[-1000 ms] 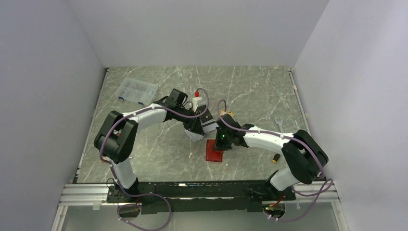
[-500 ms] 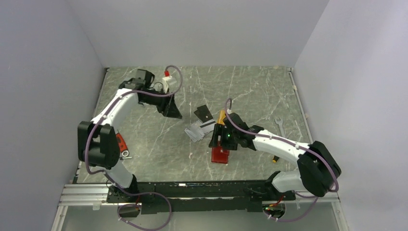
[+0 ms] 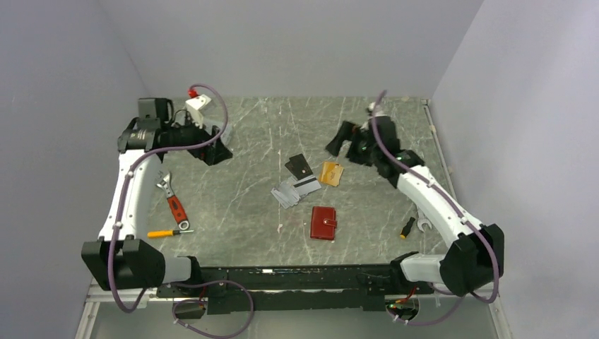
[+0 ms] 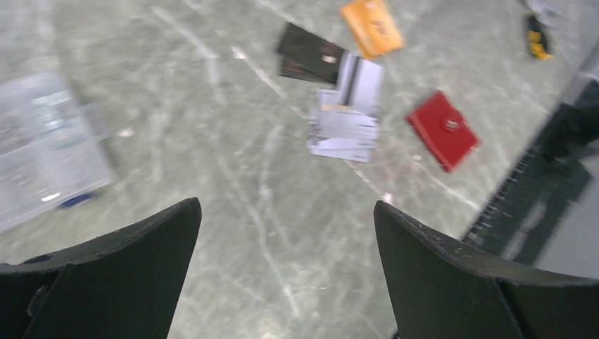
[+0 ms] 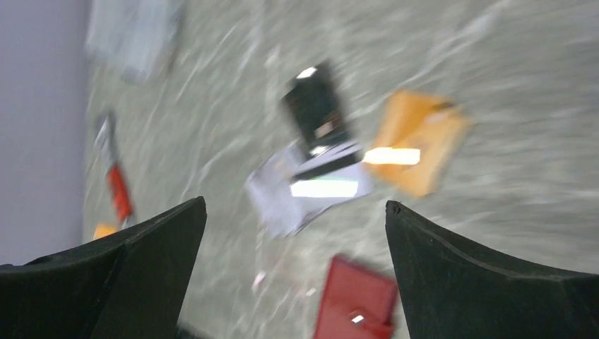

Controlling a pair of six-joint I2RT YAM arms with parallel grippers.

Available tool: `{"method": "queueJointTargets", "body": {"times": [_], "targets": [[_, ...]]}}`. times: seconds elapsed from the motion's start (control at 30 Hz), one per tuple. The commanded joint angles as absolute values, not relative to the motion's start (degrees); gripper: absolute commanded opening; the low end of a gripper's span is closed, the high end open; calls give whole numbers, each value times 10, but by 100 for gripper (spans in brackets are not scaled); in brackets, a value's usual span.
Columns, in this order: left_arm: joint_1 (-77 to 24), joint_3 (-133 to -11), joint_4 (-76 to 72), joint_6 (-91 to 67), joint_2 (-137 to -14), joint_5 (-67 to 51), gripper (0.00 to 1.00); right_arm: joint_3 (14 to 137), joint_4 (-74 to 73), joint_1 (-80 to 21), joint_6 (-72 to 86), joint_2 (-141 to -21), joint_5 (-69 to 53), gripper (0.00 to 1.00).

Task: Put the credit cards into the card holder
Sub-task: Reset both arms

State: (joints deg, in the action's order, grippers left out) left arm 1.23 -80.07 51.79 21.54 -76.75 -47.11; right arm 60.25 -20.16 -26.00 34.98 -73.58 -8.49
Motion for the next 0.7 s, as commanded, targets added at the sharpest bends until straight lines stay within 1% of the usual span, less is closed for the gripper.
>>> {"method": "queueJointTargets", "body": {"times": [0.0, 0.03, 0.1, 0.17, 0.23, 0.3, 0.4, 0.43, 0.5, 0.57, 0.63, 0.67], "targets": [[70, -721, 388, 199, -719, -401, 99, 566, -189, -132, 321, -721, 68, 100], [79, -688, 343, 193, -708, -392, 99, 539, -161, -113, 321, -720, 113, 100], [91, -614, 241, 184, -685, -384, 99, 461, -60, -89, 301, -707, 194, 100], [101, -537, 127, 186, -669, -401, 99, 397, 51, -76, 282, -703, 267, 100], [108, -455, -24, 184, -660, -414, 99, 362, 112, -73, 246, -715, 335, 100], [111, -399, -121, 163, -673, -414, 99, 349, 141, -62, 235, -739, 368, 100], [118, -402, -134, 158, -727, -419, 99, 308, 226, -50, 208, -757, 389, 100], [125, -401, -151, 140, -752, -436, 99, 295, 252, -46, 190, -762, 379, 100], [141, -388, -205, 108, -784, -454, 99, 287, 267, -43, 189, -780, 406, 100], [150, -384, -247, 79, -807, -462, 99, 261, 317, -38, 181, -788, 413, 100], [160, -402, -219, 81, -819, -483, 99, 242, 361, -34, 171, -794, 416, 100], [164, -398, -231, 74, -821, -488, 99, 239, 369, -33, 167, -794, 417, 100]]}}
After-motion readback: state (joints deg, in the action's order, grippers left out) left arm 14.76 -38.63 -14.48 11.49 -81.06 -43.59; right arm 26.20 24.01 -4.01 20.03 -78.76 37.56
